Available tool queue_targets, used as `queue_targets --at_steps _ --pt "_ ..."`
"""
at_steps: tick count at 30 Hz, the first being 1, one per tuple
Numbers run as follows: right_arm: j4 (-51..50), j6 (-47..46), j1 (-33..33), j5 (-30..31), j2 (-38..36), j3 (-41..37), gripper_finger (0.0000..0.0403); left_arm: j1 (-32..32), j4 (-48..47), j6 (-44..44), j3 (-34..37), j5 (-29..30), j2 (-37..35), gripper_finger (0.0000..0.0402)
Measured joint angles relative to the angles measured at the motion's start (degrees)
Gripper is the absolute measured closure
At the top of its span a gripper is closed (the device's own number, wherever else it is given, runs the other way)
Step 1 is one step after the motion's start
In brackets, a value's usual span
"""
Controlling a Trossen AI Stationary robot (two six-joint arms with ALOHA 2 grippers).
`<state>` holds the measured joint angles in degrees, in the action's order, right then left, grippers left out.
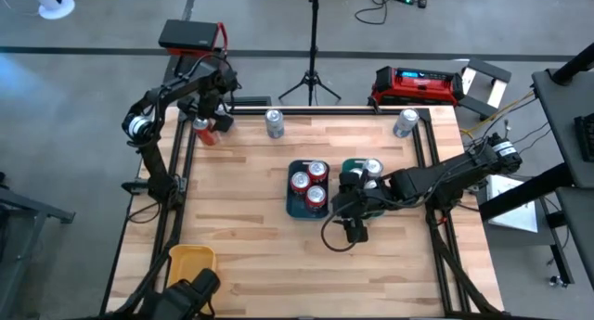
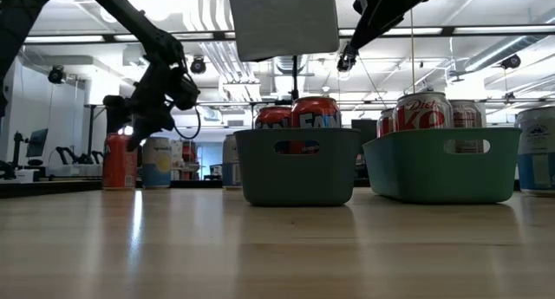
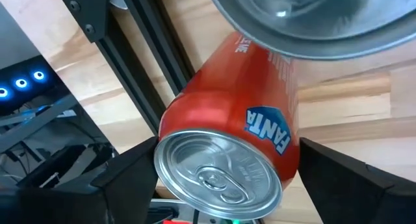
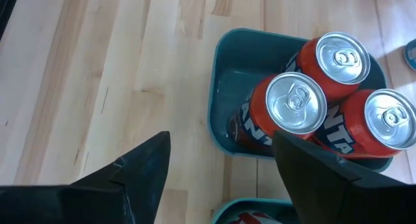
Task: Sort soda cans
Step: Put the orange soda can into the dark green bin
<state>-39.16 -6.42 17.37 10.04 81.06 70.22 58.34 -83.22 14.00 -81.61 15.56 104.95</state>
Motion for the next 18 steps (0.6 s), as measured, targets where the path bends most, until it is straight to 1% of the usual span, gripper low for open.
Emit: queue_targets --at_steps 4,12,15,18 --pt "0.00 0.04 0.00 0.00 0.00 0.00 0.0136 -1.00 -0.15 -0.15 1.19 0.54 -0.28 0.0083" --pt "0.00 0.00 0.00 0.00 0.00 -0.11 0.0154 -1.94 0.87 -1.03 2.04 1.09 -0.73 0.0086" --pt "0.02 0.00 0.00 0.00 0.00 -0.13 0.0159 -1.89 1.29 -1.39 1.87 0.69 -1.32 0.0086" --pt "0.02 0.00 0.00 0.00 0.02 -0.13 0.0162 -1.93 1.54 -2.75 1.78 -1.14 -2.26 0.0086"
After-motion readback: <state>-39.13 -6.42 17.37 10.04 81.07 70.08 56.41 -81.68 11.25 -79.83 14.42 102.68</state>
